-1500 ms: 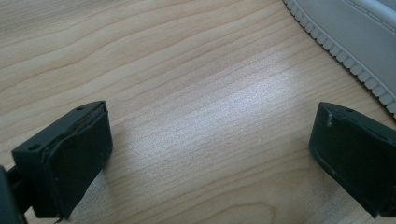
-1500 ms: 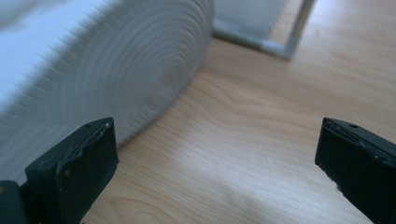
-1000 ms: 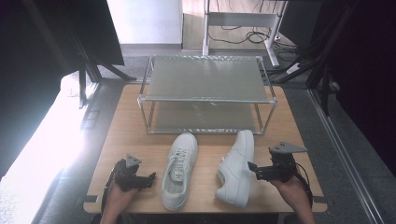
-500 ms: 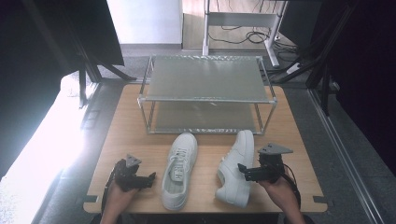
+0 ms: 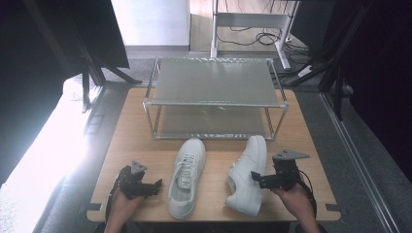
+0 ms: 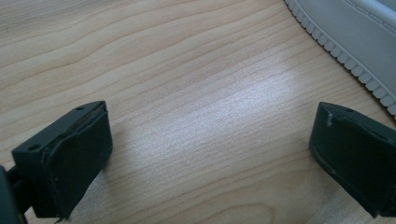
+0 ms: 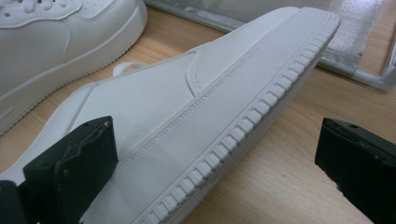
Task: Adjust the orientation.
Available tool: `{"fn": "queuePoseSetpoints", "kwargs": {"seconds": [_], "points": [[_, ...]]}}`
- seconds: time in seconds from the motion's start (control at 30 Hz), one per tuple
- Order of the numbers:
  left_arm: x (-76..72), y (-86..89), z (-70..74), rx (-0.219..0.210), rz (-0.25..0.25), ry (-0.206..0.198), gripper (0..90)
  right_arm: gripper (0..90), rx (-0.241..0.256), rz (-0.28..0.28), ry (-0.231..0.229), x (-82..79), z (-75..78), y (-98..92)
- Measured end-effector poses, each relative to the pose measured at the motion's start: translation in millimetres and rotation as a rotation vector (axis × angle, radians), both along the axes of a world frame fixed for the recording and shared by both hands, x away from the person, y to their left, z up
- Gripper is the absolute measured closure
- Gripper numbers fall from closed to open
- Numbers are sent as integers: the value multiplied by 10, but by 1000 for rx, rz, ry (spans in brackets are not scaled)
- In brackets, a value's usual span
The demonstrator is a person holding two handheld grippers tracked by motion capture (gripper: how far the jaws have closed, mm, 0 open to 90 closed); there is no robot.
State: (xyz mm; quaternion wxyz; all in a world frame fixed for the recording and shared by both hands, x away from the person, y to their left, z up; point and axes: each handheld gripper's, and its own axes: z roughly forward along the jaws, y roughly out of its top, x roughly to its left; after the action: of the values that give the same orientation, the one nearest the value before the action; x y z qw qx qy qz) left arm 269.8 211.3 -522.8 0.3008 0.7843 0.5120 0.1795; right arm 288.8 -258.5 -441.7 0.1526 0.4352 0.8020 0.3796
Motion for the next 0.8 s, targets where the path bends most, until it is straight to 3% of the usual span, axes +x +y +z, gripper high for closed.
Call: {"fn": "queuePoseSetpoints", "kwargs": {"seconds": [0.37,0.8], "points": [[0,0,0,0,0,0,0,0,-10,-6,-8,-33,41,-174],[0,0,0,0,1,0,0,0,-26,-104,-24,-56,40,-455]]}}
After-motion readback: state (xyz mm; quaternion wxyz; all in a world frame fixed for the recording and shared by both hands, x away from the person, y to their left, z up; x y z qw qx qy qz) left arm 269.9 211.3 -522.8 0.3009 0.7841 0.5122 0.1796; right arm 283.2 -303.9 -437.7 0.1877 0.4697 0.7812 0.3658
